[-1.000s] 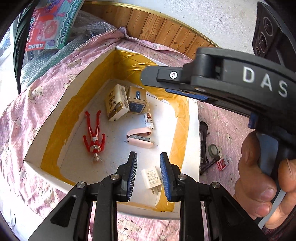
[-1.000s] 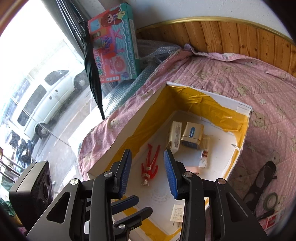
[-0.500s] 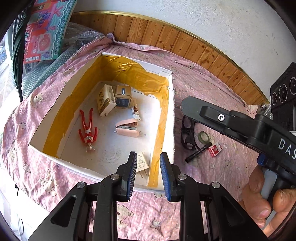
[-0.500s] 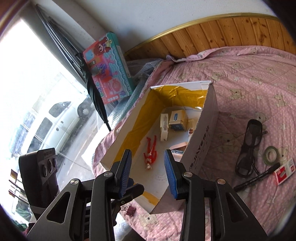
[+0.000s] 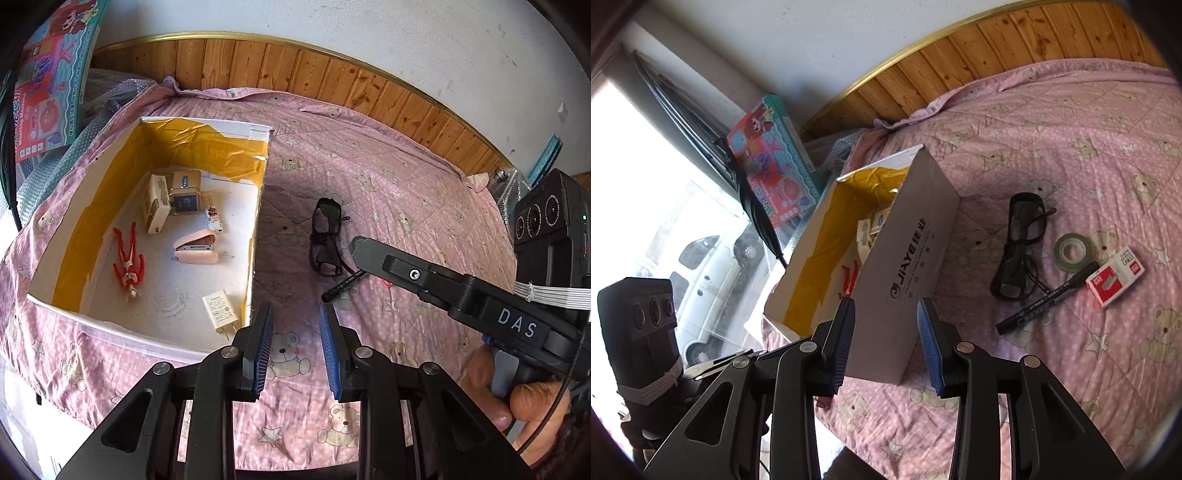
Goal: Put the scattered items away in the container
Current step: 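Withdraw both tools from the container toward the marker and staple box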
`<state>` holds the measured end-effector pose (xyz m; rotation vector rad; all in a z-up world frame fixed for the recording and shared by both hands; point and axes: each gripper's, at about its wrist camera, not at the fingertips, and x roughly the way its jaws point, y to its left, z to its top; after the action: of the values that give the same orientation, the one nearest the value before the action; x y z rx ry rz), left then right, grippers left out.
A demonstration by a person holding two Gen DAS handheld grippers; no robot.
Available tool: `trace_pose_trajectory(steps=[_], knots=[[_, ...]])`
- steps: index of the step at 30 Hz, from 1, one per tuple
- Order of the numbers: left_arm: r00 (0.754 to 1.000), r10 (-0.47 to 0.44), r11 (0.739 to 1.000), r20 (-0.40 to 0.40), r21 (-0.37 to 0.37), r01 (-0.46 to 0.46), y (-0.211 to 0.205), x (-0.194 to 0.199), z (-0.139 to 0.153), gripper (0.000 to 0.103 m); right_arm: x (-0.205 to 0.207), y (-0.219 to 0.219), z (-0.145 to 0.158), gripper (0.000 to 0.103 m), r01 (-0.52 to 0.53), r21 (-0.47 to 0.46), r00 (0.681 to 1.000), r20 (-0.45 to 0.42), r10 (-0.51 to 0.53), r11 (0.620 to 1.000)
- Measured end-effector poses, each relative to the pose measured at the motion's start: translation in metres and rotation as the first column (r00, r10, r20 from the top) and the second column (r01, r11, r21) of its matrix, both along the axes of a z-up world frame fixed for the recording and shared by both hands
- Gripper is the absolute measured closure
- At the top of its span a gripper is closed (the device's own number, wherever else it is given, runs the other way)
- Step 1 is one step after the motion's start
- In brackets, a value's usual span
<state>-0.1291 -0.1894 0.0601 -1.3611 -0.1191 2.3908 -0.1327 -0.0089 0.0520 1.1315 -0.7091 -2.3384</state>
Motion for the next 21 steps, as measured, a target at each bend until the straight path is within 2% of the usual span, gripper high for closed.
trace_pose_trajectory(steps=[13,21], knots=[[0.994,-0.091,0.995,0.064,-0.025,0.092,0.054,-0.009,-0.035,0.076,0.009,0.061,-0.05,0.066,0.111,0.01,0.989,0.099,-0.111,0.994],[0.981,-0.158,0.986,0.11,-0.039,0.163,0.09,-0.027,-0.066,0.076,-0.003,0.108,-0.074,0.064,0.256,0.063,0.95,0.167,-0.263,0.965]])
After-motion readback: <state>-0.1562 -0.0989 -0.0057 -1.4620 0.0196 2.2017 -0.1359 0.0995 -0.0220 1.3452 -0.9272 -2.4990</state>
